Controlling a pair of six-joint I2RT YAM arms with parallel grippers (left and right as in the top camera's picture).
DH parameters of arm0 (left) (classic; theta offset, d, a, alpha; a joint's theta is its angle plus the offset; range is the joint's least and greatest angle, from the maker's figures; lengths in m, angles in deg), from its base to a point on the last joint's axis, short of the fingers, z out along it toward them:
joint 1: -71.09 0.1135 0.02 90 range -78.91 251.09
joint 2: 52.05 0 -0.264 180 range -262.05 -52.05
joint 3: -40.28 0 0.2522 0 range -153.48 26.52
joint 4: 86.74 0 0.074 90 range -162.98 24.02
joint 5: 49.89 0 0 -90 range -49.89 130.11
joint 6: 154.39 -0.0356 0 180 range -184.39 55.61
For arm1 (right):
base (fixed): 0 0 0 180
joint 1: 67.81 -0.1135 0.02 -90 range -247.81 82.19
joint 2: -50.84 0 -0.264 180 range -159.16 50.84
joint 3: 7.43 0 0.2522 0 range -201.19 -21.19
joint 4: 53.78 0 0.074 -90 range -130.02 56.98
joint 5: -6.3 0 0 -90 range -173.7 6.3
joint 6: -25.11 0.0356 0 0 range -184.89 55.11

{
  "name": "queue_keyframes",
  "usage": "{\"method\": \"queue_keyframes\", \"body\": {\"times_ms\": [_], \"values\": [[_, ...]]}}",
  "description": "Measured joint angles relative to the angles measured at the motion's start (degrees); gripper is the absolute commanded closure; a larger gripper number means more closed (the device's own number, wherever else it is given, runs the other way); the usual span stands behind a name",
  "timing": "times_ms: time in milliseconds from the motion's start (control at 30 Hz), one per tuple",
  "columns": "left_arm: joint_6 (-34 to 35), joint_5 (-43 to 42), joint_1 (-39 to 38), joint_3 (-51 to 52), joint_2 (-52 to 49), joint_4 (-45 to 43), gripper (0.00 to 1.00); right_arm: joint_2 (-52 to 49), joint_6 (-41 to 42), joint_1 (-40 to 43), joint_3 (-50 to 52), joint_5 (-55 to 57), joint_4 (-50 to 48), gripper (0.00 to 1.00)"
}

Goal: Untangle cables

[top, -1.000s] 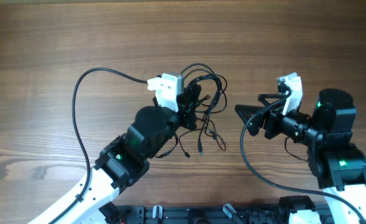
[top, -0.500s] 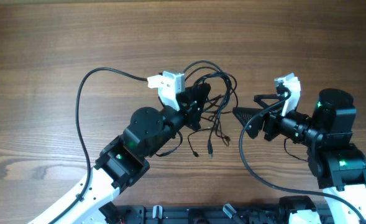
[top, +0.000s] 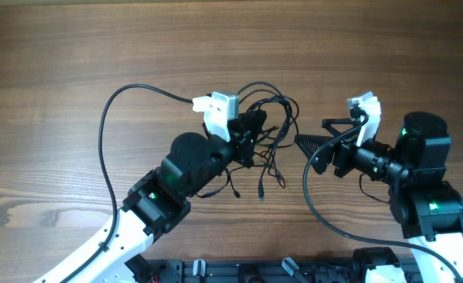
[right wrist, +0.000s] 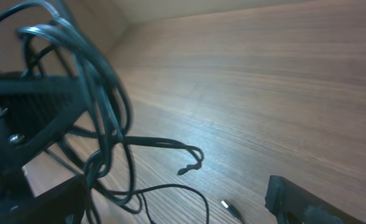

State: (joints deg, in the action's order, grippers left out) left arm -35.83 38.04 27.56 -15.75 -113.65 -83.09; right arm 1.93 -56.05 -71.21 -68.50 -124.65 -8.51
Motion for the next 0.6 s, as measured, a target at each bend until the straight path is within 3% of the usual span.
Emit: {"method": "queue_keyframes", "body": {"times_ms": [233, 433, 600], "values": [[-0.42, -4.26, 0.04, 0.0, 0.0, 0.81, 0.96, 0.0, 6.08, 0.02, 0.0, 6.88, -0.04, 0.09], [-0.44, -5.79, 0.09, 0.0, 0.0, -1.99, 0.96, 0.0, -3.82, 0.07, -0.02, 0.94, 2.01, 0.07], [-0.42, -6.4, 0.09, 0.0, 0.0, -2.19, 0.96, 0.0, -7.26, 0.07, -0.02, -2.16, 2.14, 0.07]]}}
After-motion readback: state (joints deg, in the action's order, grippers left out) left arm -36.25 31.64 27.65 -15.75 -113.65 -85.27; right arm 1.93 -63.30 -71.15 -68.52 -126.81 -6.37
